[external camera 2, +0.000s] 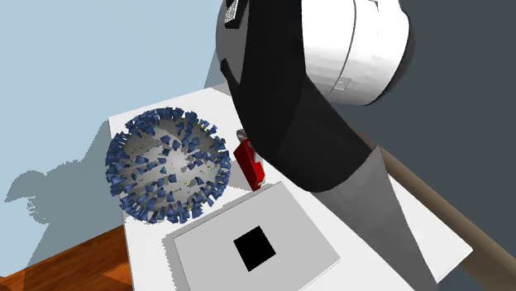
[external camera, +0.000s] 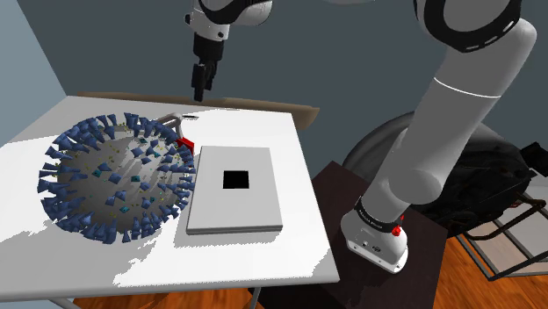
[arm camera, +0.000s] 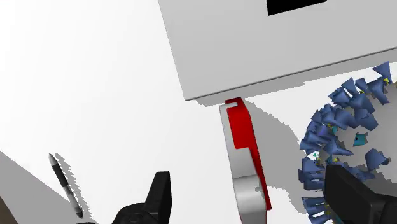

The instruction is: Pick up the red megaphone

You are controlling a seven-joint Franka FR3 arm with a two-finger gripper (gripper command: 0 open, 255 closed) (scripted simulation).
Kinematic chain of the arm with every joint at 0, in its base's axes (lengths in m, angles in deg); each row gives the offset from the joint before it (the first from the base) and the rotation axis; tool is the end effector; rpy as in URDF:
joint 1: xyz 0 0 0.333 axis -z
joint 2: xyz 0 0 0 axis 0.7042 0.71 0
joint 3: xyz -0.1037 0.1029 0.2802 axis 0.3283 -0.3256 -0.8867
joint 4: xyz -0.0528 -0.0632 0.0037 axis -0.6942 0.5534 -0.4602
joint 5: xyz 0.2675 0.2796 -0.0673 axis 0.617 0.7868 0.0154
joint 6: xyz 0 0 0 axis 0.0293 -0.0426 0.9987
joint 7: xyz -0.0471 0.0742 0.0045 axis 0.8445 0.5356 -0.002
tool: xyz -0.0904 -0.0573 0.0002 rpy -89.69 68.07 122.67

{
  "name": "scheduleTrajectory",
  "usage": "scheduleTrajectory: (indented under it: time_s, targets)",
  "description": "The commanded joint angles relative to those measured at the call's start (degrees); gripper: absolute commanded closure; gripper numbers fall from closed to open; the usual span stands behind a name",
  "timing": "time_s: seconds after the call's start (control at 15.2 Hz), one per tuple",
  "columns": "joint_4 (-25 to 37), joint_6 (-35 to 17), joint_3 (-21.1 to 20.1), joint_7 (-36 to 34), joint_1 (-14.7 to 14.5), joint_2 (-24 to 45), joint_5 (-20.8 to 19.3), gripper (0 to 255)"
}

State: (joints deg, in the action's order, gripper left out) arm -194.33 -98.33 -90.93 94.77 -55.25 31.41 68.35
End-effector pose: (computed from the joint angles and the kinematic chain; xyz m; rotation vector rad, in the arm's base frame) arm 0.5616 0.1779 0.4782 -2.8449 -0.9517 -0.1651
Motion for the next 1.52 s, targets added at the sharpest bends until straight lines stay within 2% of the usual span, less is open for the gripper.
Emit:
scheduleTrajectory:
  time_s: [0.0, 0.66, 1.25, 1.32, 1.45]
  targets:
    - [3.18, -0.71, -0.55, 1.18, -0.51, 3.98, 0.28, 0]
    - [23.99, 0.43, -3.57, 4.48, -4.09, 24.05, -0.37, 0]
    - [20.77, -4.45, -3.53, 5.32, -4.14, 25.79, -0.23, 0]
    - [20.59, -4.53, -3.53, 5.36, -4.11, 25.7, -0.21, 255]
    - [20.59, -4.55, -3.54, 5.34, -4.13, 25.71, -0.21, 255]
